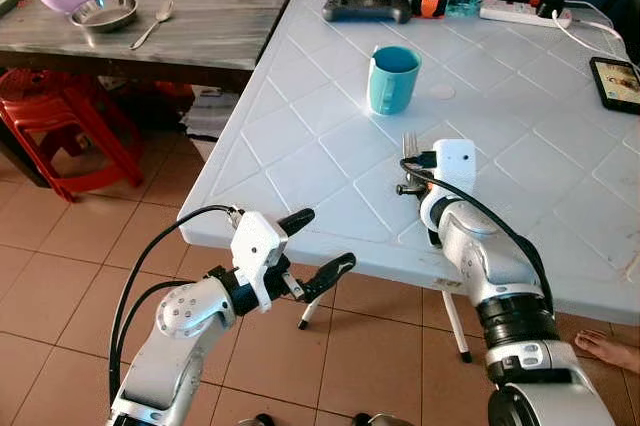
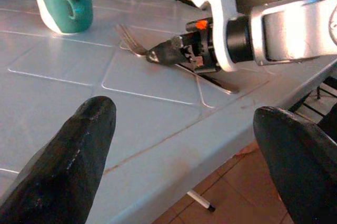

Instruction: Setting the table

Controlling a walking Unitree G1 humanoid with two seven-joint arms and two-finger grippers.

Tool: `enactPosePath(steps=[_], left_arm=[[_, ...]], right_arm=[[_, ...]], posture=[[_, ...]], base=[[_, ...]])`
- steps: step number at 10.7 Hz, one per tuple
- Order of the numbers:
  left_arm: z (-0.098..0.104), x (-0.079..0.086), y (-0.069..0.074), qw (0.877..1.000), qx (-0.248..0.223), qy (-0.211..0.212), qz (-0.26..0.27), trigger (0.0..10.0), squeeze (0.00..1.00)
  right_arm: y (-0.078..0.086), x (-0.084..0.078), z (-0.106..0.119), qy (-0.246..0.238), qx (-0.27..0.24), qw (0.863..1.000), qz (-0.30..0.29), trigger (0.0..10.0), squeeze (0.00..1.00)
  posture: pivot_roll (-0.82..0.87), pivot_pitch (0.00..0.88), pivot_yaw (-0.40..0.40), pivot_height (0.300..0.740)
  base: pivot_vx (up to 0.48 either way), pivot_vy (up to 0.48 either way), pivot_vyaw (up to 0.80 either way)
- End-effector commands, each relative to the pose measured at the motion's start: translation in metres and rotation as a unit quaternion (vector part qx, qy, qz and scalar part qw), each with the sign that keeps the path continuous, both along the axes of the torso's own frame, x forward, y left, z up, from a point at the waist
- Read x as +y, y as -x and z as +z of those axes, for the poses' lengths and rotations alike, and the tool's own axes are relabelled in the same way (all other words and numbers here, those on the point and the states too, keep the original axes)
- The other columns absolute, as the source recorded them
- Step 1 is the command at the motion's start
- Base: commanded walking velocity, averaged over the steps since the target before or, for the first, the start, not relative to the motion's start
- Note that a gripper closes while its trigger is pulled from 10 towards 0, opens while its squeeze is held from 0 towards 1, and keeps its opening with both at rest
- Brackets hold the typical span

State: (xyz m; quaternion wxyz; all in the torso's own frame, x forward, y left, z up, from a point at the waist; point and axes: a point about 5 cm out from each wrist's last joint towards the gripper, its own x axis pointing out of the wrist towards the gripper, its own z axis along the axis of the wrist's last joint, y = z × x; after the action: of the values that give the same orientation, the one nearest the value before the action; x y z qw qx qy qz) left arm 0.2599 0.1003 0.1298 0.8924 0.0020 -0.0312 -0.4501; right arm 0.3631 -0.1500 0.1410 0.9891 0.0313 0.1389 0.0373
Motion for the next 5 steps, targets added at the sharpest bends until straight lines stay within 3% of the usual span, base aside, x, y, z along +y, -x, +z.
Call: enactPosePath(steps=[1, 3, 4, 5], left_arm=[[0.003, 0.002, -0.002, 1.000, -0.012, -0.006, 0.009, 10.0, 0.00], [-0.004, 0.005, -0.017, 0.995, 0.003, -0.020, 0.101, 10.0, 0.00], [-0.003, 0.010, -0.024, 0.986, -0.020, -0.039, 0.163, 10.0, 0.00], [-0.003, 0.017, -0.033, 0.973, -0.019, -0.040, 0.226, 10.0, 0.00]], right_arm=[[0.008, -0.011, -0.015, -0.016, 0.026, 0.999, -0.031, 0.0, 0.00], [0.011, -0.015, 0.006, -0.042, -0.033, 0.997, -0.049, 0.0, 0.00], [0.017, -0.015, 0.015, -0.019, -0.065, 0.997, -0.044, 6.3, 0.00], [0.023, -0.016, 0.021, -0.007, -0.086, 0.995, -0.052, 10.0, 0.00]], posture=[[-0.04, 0.168, 0.022, 0.740], [-0.04, 0.164, 0.021, 0.740], [-0.05, 0.161, 0.020, 0.740], [-0.05, 0.161, 0.023, 0.740]], base=[[0.000, 0.000, 0.00], [0.000, 0.000, 0.00], [0.000, 0.000, 0.00], [0.000, 0.000, 0.00]])
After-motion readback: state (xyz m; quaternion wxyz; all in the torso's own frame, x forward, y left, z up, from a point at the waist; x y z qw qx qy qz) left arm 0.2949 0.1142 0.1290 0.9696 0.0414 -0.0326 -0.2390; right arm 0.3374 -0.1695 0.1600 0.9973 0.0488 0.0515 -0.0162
